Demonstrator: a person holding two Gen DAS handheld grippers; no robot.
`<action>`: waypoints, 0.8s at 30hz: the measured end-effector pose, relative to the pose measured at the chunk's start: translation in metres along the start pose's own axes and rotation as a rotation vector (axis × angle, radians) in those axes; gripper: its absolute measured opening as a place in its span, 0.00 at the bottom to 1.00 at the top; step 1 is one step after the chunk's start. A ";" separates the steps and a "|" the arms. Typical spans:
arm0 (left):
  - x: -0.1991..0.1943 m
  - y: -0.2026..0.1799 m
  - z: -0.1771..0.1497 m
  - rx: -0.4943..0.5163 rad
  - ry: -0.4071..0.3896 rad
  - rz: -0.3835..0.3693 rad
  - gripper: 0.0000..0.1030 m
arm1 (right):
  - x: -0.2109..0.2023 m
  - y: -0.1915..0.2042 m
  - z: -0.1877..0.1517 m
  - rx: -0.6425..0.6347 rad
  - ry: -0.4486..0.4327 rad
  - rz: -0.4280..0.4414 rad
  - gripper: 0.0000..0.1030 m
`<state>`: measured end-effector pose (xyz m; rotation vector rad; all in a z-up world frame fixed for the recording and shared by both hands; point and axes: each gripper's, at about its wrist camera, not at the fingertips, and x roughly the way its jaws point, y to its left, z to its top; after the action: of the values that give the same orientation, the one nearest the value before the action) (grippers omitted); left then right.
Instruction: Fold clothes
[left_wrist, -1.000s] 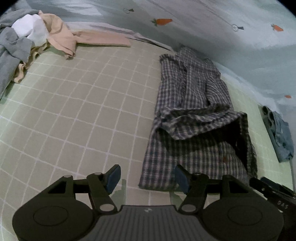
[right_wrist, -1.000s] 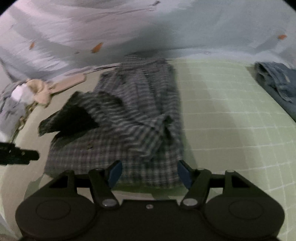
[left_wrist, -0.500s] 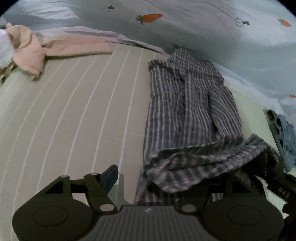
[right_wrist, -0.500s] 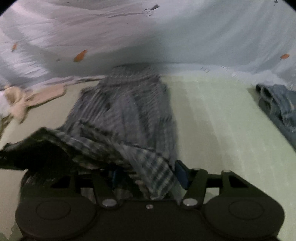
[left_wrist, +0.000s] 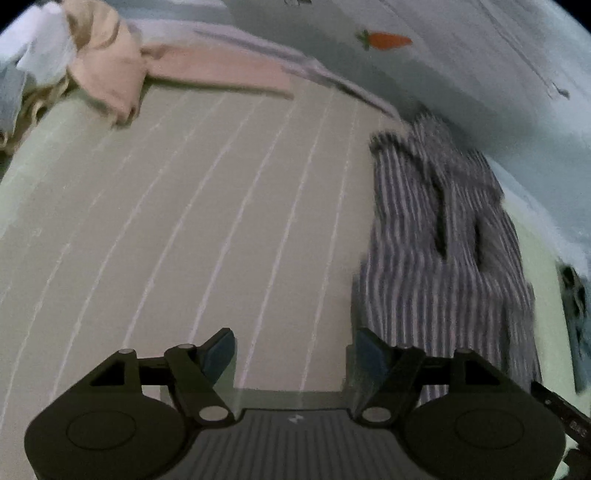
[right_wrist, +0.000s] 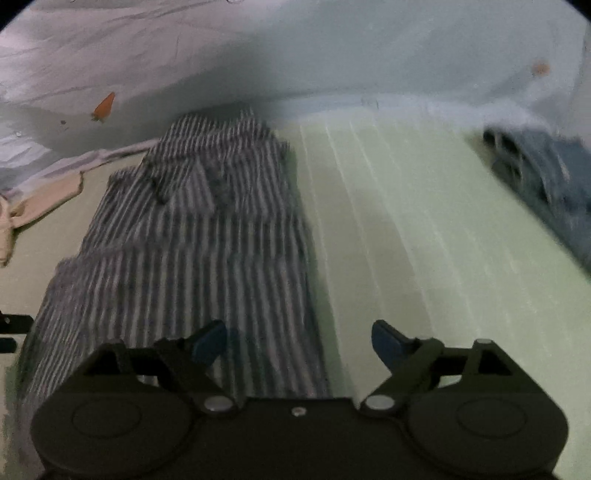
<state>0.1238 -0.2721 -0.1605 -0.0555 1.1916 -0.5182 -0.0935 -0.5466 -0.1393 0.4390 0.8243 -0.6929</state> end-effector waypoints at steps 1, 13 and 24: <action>-0.005 -0.001 -0.009 0.001 0.012 -0.004 0.75 | -0.006 -0.004 -0.009 0.024 0.008 0.012 0.84; -0.025 -0.021 -0.085 -0.032 0.068 -0.059 0.77 | -0.040 -0.033 -0.068 0.115 0.045 0.148 0.48; -0.023 -0.016 -0.113 -0.114 0.050 -0.085 0.10 | -0.063 -0.029 -0.112 -0.095 0.022 0.206 0.03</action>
<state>0.0104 -0.2511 -0.1790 -0.1926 1.2709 -0.5283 -0.2024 -0.4754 -0.1605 0.4391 0.8164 -0.4569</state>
